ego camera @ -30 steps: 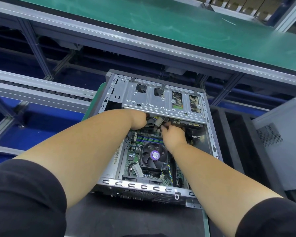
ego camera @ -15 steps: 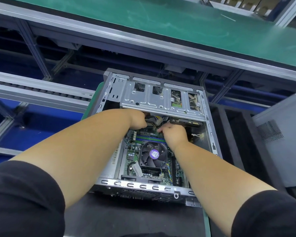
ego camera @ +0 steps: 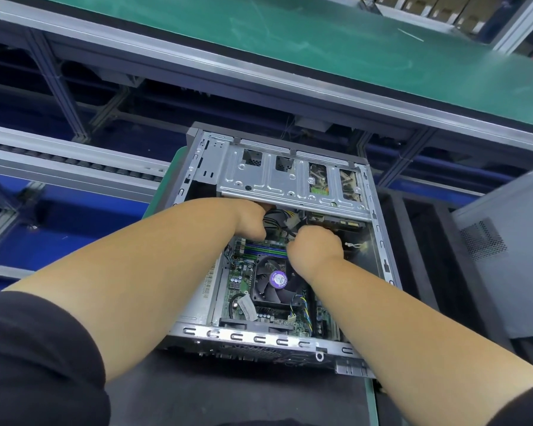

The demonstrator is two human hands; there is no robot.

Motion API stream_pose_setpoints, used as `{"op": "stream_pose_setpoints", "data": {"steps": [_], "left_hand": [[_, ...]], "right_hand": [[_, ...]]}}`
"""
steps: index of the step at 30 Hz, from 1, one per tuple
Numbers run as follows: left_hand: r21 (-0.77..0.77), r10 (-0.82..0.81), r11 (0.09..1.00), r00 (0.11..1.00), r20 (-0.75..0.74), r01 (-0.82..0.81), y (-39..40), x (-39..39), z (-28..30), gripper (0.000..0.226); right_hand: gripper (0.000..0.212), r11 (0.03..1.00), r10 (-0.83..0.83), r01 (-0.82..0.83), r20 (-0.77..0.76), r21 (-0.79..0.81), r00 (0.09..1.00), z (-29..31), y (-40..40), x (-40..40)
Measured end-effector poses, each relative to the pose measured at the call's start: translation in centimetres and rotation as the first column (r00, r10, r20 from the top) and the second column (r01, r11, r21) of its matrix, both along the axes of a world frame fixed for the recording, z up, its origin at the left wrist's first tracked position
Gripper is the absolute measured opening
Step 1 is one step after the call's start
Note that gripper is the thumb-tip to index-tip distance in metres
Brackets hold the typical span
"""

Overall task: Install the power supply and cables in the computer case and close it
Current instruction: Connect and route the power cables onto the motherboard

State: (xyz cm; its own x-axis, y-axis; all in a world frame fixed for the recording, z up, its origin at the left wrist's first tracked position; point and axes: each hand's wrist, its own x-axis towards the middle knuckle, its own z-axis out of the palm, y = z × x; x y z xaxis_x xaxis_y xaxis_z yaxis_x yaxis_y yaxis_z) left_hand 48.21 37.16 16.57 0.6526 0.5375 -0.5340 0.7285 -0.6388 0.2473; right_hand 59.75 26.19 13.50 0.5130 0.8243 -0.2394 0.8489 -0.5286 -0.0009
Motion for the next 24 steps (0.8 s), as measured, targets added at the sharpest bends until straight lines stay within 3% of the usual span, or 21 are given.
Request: {"op": "stream_pose_setpoints", "data": {"steps": [5,10,13,15,20,24], "left_hand": [[-0.020,-0.021,1.000,0.999,0.035,0.021,-0.1,0.1,-0.3,0.024],[-0.034,0.005,0.999,0.998,0.062,-0.003,0.1,0.1,-0.4,0.035],[-0.043,-0.021,0.999,0.999,0.031,0.023,0.0,0.3,-0.5,0.068],[-0.047,-0.046,0.998,0.999,-0.003,0.045,-0.2,0.4,-0.5,0.079],[-0.045,-0.101,0.994,0.991,-0.086,0.098,-0.5,0.9,0.1,0.084],[-0.024,-0.114,0.993,0.990,-0.088,0.112,-0.9,1.6,0.6,0.082]], "right_hand": [[0.030,0.987,0.025,-0.036,-0.072,-0.154,0.997,-0.3,-0.1,0.3],[0.043,0.998,0.041,-0.041,0.002,-0.050,0.999,-0.1,-1.1,1.1],[0.040,0.998,0.025,-0.032,-0.111,-0.061,0.994,0.0,-1.6,2.5],[0.041,0.999,-0.001,-0.008,-0.189,-0.046,0.982,0.0,-1.5,3.0],[0.047,0.996,-0.064,0.049,-0.194,-0.080,0.979,-0.9,-0.4,3.1],[0.045,0.975,-0.219,0.212,-0.362,-0.061,0.906,-1.5,1.3,3.5]]}}
